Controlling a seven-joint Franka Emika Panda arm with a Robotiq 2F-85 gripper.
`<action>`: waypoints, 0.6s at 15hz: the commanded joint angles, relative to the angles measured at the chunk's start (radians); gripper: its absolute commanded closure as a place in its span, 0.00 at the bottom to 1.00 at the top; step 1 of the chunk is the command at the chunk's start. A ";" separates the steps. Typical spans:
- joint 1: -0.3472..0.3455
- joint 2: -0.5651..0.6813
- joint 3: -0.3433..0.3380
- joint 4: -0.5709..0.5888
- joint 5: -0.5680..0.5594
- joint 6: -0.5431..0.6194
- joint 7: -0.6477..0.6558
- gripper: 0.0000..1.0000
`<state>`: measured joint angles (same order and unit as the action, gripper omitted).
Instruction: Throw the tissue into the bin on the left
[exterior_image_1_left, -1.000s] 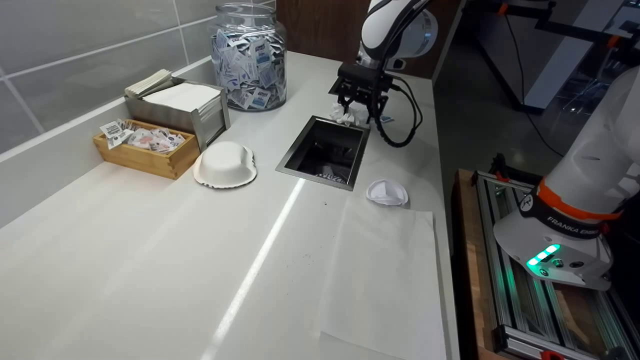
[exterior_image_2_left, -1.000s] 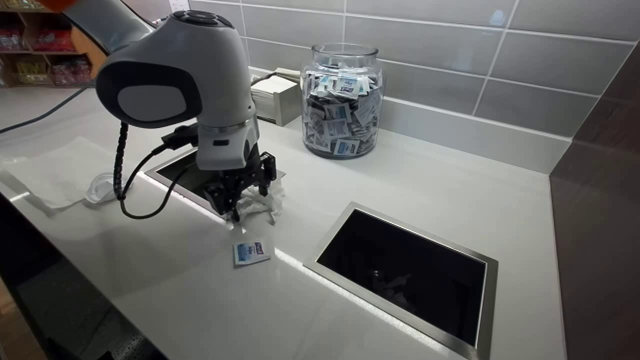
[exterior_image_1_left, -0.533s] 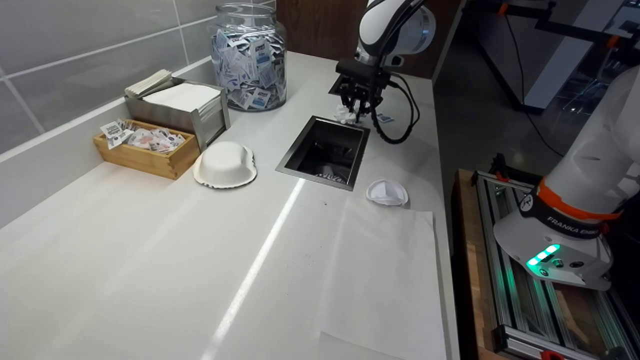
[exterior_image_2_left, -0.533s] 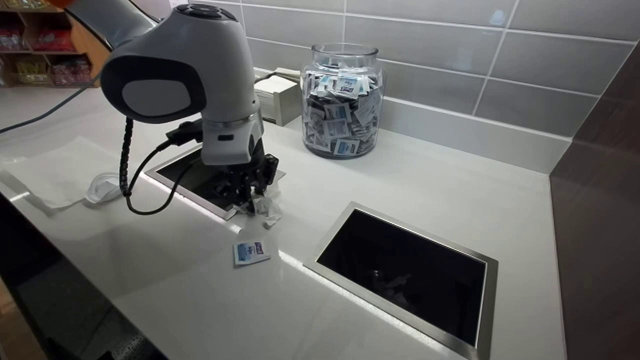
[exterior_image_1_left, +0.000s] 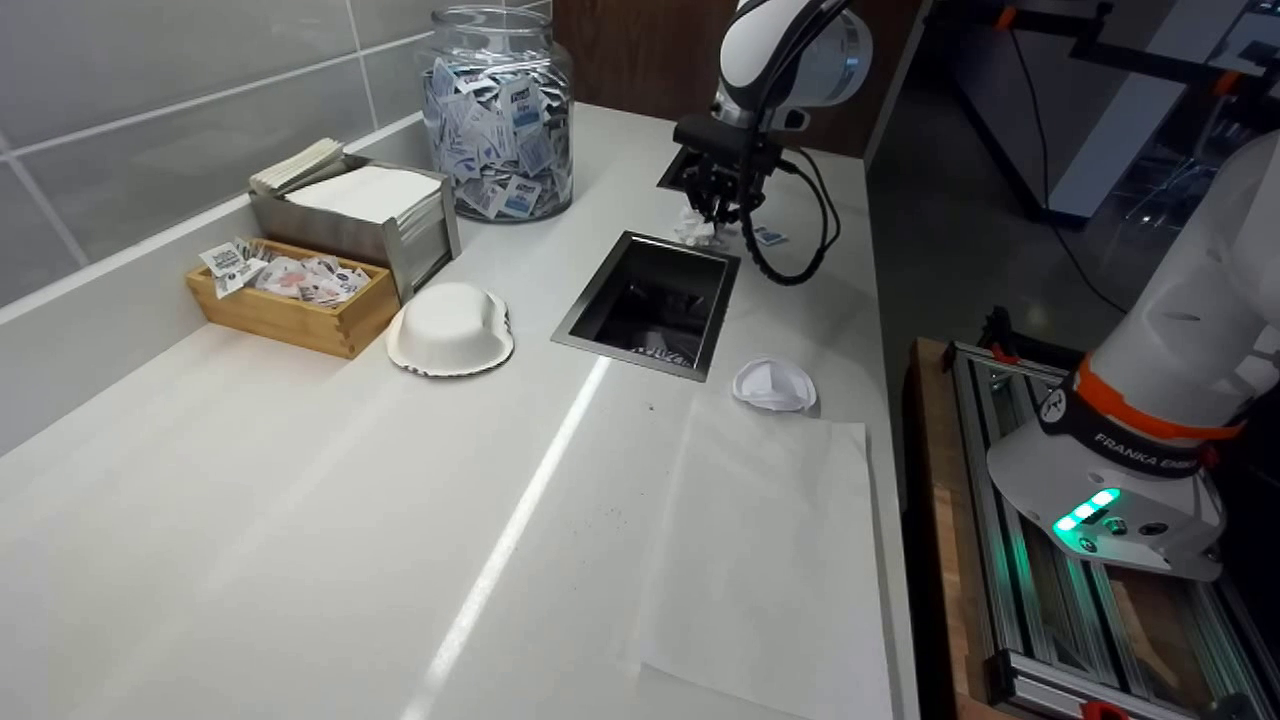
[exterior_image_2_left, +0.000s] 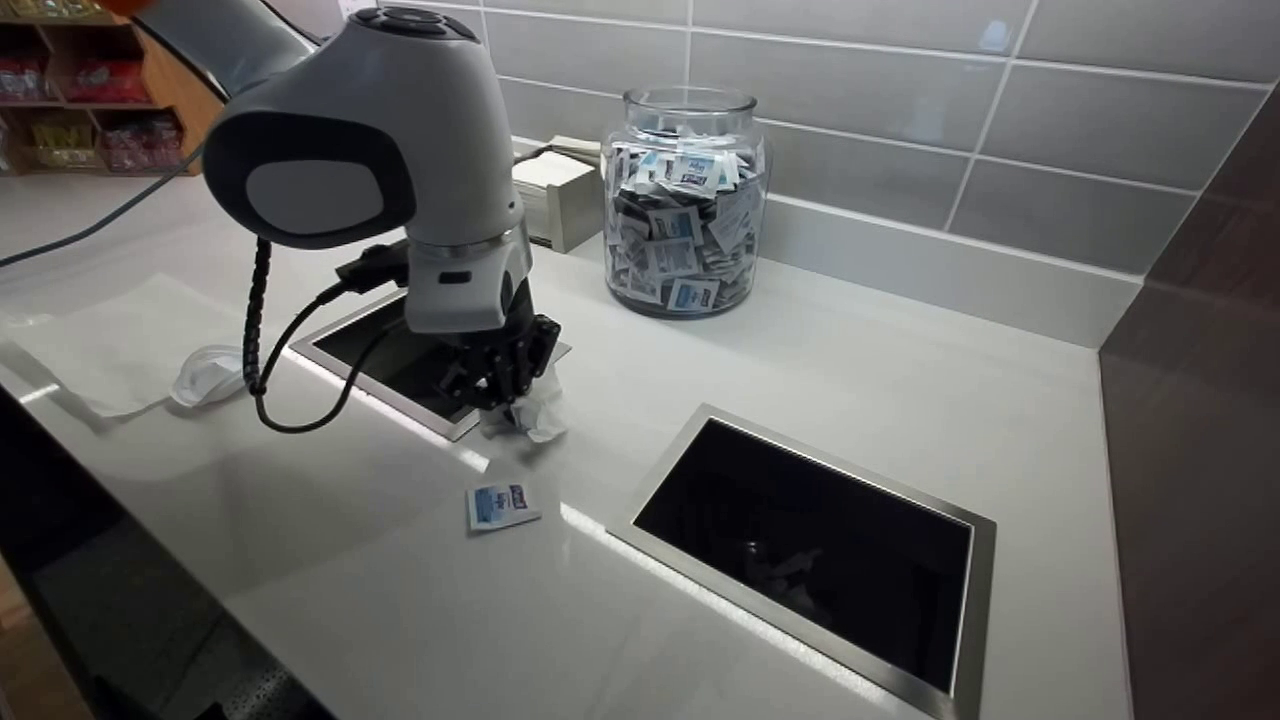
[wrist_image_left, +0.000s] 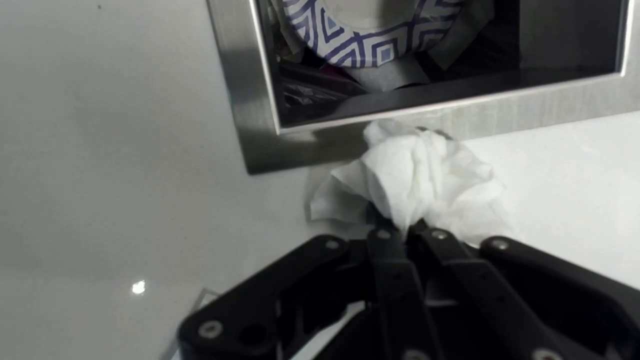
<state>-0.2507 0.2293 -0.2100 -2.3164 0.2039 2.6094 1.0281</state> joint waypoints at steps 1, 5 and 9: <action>0.007 -0.004 -0.048 0.003 0.009 0.006 0.001 0.97; 0.002 -0.022 -0.086 0.004 0.007 0.011 0.007 0.65; 0.006 -0.048 -0.091 -0.002 0.009 0.011 0.002 0.35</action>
<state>-0.2559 0.2107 -0.2922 -2.3018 0.2039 2.6106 1.0287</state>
